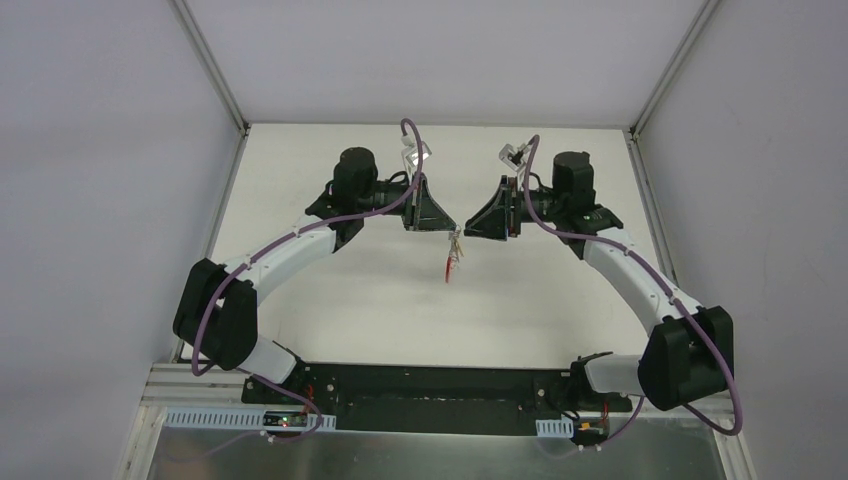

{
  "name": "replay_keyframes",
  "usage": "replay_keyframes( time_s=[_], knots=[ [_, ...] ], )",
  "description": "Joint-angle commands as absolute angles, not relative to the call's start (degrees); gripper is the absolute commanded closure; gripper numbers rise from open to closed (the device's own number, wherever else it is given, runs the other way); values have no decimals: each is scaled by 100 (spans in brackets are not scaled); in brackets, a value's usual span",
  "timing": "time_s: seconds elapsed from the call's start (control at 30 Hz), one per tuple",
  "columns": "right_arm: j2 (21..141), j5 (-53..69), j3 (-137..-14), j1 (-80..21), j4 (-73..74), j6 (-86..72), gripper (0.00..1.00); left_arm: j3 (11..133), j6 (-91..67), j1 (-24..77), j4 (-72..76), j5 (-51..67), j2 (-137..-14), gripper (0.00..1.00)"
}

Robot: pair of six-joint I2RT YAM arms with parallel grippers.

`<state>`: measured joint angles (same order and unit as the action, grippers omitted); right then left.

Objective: Put the keys on the keyring

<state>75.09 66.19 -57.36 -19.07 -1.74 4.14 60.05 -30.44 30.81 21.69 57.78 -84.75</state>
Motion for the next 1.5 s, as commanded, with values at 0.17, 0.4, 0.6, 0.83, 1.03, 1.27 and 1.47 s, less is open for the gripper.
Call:
replay_keyframes(
  time_s=[0.17,0.4,0.6,0.83,1.03,1.27,1.47],
  knots=[
    [7783,6838,-5570,-1974,-869,98,70,6164,-3267,3145,2308,5728,-8469,100],
    [7864,6904,-5568,-2032,-968,18,71,6175,-3329,3164,2364,5778,-8620,100],
    [7918,6943,-5568,-2063,-1008,18,78,6179,-3343,3173,2398,5805,-8631,100],
    [7937,6928,-5537,-2057,-979,33,79,6167,-3331,3173,2415,5841,-8606,100],
    [7928,6926,-5546,-2057,-861,148,79,6148,-3292,3165,2432,5846,-8544,100],
    [7974,6926,-5544,-2060,-788,211,80,6153,-3285,3164,2426,5862,-8536,100],
    [8028,6926,-5529,-2059,-781,227,81,6157,-3287,3164,2439,5870,-8520,100]
  ],
)
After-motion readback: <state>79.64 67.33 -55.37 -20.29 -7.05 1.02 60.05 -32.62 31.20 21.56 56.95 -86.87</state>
